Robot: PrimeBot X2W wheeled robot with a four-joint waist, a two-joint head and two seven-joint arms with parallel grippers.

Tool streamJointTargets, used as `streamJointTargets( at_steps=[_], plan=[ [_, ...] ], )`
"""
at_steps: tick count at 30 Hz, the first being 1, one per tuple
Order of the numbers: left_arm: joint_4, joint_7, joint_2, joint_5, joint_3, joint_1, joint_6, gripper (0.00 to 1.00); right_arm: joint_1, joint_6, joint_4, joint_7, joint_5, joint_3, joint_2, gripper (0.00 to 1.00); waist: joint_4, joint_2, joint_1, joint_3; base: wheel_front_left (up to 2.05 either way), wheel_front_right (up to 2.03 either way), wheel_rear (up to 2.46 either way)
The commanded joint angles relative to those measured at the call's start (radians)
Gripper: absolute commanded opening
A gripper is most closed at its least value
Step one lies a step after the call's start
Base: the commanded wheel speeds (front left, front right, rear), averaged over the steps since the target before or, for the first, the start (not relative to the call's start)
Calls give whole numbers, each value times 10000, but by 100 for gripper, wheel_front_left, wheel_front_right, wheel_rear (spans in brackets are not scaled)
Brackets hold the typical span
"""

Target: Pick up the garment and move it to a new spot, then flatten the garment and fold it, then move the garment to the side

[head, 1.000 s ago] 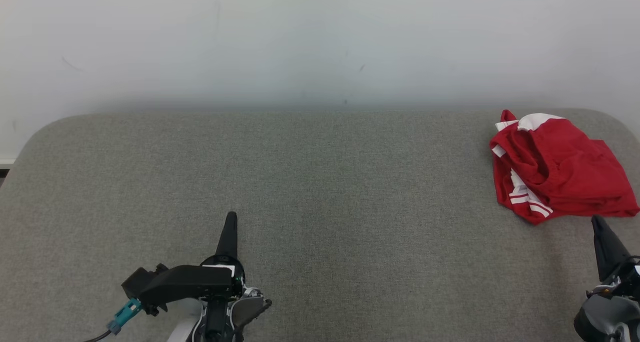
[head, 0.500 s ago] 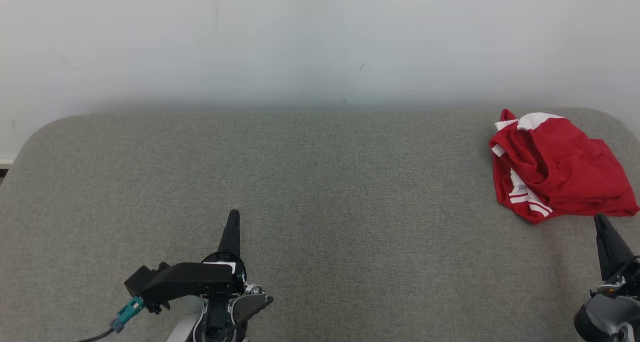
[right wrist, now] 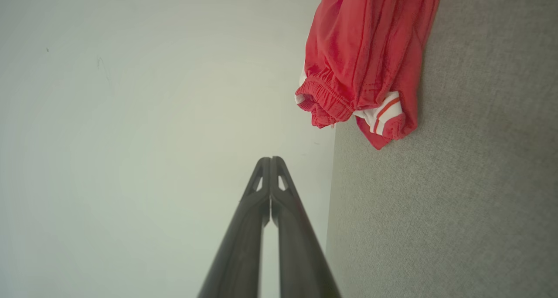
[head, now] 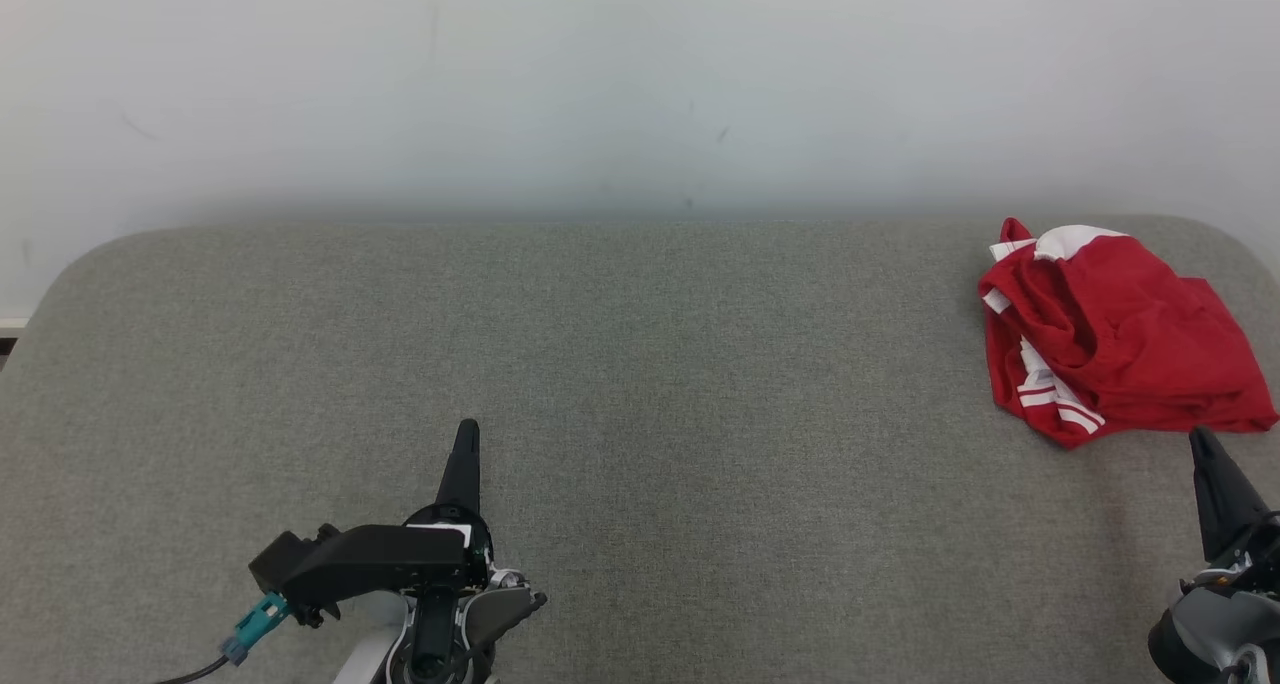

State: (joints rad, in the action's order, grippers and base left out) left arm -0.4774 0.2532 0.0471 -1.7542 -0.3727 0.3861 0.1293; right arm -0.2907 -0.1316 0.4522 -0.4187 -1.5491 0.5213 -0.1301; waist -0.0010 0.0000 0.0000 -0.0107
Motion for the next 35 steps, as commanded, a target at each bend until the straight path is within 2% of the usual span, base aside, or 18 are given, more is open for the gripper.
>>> streamJointTargets(
  at_steps=[1, 35],
  plan=[
    [-25, -3, 58, -65, 21, 23, 29, 0, -81, 17, -3, 3, -47, -8, -48, 0, 1, 0, 0, 0, 0, 0, 0],
    [-23, -4, 59, -66, 21, 22, 29, 0, -58, 16, -1, 38, -69, -54, -72, 0, 1, 0, 0, 0, 0, 0, 0]
  ],
)
